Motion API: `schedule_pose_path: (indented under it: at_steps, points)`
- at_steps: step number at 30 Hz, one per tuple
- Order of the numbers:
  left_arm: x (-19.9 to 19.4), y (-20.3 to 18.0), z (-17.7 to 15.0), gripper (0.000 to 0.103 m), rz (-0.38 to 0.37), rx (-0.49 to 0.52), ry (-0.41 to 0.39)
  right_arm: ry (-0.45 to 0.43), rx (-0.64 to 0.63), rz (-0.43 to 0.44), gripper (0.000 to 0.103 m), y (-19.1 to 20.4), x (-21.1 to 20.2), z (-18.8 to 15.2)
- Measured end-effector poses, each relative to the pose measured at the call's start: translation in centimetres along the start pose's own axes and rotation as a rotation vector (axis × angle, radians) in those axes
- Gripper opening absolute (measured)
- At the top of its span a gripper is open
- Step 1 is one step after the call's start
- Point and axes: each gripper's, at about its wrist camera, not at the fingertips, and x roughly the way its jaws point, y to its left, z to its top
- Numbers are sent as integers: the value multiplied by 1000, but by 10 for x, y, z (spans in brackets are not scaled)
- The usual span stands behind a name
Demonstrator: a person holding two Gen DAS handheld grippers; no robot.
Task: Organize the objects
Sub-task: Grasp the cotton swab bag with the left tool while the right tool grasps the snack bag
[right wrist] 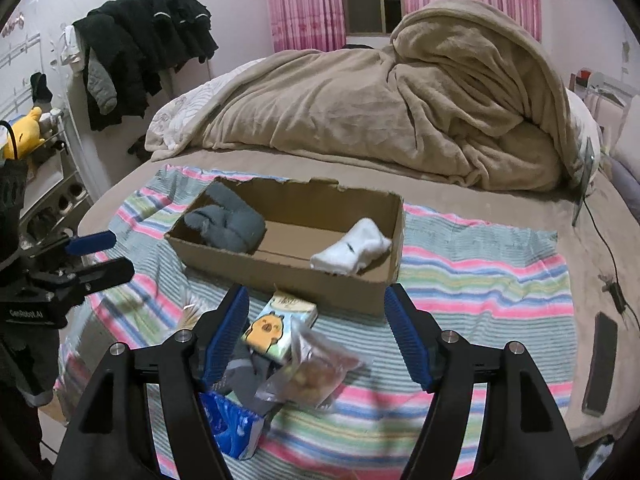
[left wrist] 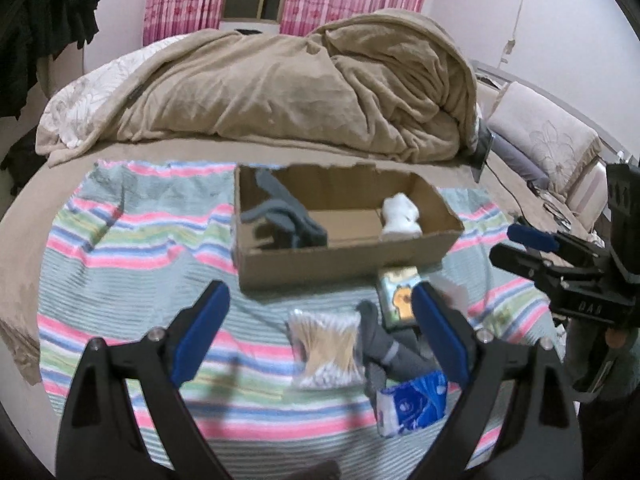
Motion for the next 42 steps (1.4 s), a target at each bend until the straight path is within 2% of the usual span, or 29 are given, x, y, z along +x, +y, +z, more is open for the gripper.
schedule_pose_path:
  at_steps: [15,18,22,24,26,32,41,42]
  points:
    - [58,-10,-40,91,8,51,155,94,60,13,73,-9,34,-38]
    - [68,-12,-46,88,7,59,182,119,68,19,73,-10,43,-45]
    - [81,-14,-52,74,8,72,219,144,73,22,73,-12,54,-52]
    - [86,-12,-55,73,9,69,236,149,73,21,73,-13,57,-53]
    - [92,-12,-58,61,11,70,253,152,76,26,73,-14,59,-54]
    - [100,-14,-61,53,12,85,261,182,60,25,73,-11,70,-58]
    - [91,-12,-61,45,-16,64,235,219,73,38,73,-14,76,-66]
    - [90,-11,-61,44,-19,60,231,228,64,43,67,-12,77,-68]
